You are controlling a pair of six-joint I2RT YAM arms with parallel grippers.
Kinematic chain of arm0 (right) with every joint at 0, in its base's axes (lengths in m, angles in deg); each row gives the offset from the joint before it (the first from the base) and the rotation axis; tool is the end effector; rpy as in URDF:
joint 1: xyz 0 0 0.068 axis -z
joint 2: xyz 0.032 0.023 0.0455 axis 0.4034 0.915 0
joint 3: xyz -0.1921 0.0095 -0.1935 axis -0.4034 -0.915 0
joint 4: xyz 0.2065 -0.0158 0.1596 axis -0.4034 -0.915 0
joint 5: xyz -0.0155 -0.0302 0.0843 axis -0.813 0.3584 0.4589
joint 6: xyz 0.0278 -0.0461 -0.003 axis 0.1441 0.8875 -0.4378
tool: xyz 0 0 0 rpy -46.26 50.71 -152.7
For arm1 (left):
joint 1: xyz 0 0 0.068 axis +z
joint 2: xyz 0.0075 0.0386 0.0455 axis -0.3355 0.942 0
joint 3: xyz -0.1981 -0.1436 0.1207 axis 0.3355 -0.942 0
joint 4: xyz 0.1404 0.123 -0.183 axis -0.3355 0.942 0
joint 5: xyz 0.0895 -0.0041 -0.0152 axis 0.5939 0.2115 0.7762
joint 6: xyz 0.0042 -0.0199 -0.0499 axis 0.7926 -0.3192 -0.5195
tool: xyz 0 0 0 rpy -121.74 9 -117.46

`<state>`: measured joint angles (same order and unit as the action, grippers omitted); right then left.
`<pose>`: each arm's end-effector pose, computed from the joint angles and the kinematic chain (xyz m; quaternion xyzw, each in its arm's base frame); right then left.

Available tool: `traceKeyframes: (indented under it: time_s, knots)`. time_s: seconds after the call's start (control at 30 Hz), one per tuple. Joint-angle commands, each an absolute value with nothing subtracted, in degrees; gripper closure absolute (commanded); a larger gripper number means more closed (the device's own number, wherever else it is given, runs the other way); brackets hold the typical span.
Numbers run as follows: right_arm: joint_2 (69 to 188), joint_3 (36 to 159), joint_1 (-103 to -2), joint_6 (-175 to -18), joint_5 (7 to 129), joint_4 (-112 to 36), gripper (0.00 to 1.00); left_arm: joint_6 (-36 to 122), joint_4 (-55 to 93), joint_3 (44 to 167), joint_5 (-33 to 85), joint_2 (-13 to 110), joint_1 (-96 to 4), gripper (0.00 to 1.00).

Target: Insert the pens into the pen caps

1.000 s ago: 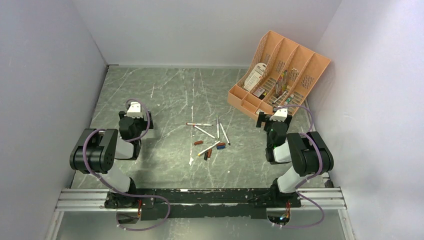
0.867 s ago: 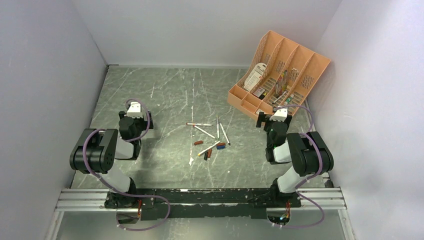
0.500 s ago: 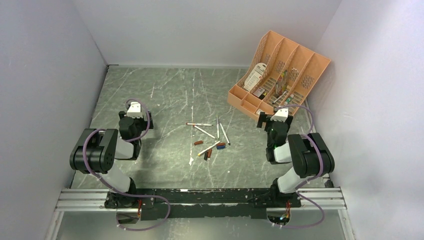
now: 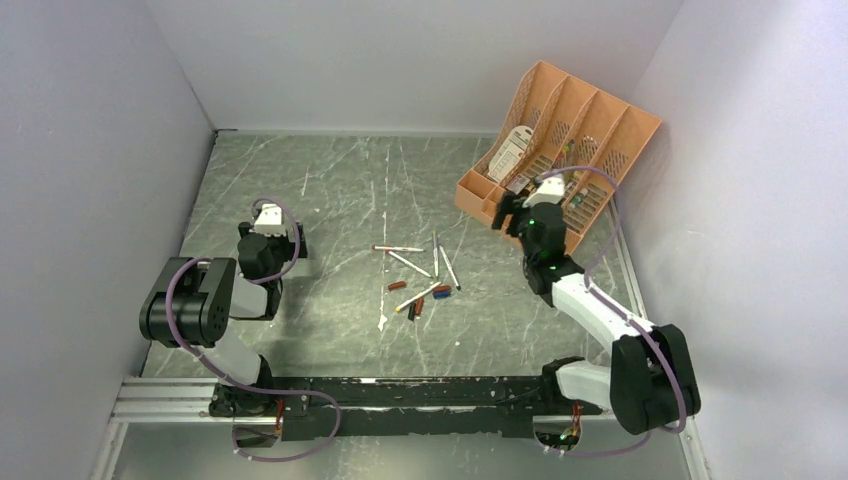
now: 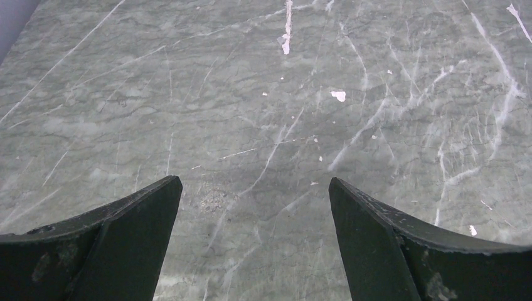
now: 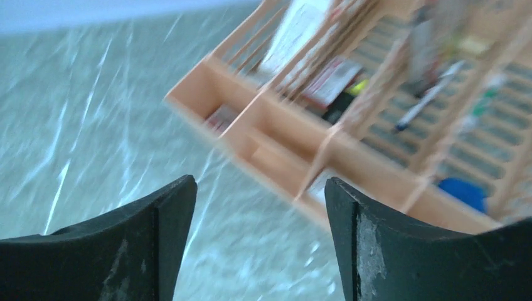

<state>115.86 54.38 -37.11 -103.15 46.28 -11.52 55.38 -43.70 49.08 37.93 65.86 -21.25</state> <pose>0.2593 0.0525 0.2446 0.0788 0.7620 0.0537 0.6405 0.2544 -0.0053 0.1288 -0.0032 0.7779 0.0177 0.6281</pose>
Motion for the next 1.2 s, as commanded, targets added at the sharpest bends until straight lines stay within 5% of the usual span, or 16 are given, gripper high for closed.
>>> traceKeyframes:
  time_s: [0.0,0.3,0.9,1.17]
  knots:
    - [116.49,56.94,-45.80,-102.46,49.65,-27.09,0.38,55.68,-46.05,49.45,36.22,66.19,-20.83,0.01]
    - [127.43,60.80,-51.74,-102.00,49.09,-30.72,0.46,55.97,-46.32,49.24,35.40,66.11,-20.83,0.04]
    - [143.15,67.43,-59.71,-102.81,48.71,-32.81,0.41,55.97,-46.23,49.33,35.45,66.12,-20.83,0.04]
    - [144.94,68.65,-61.37,-102.49,44.14,-34.90,0.75,55.64,-45.57,49.56,35.22,66.10,-20.79,0.04]
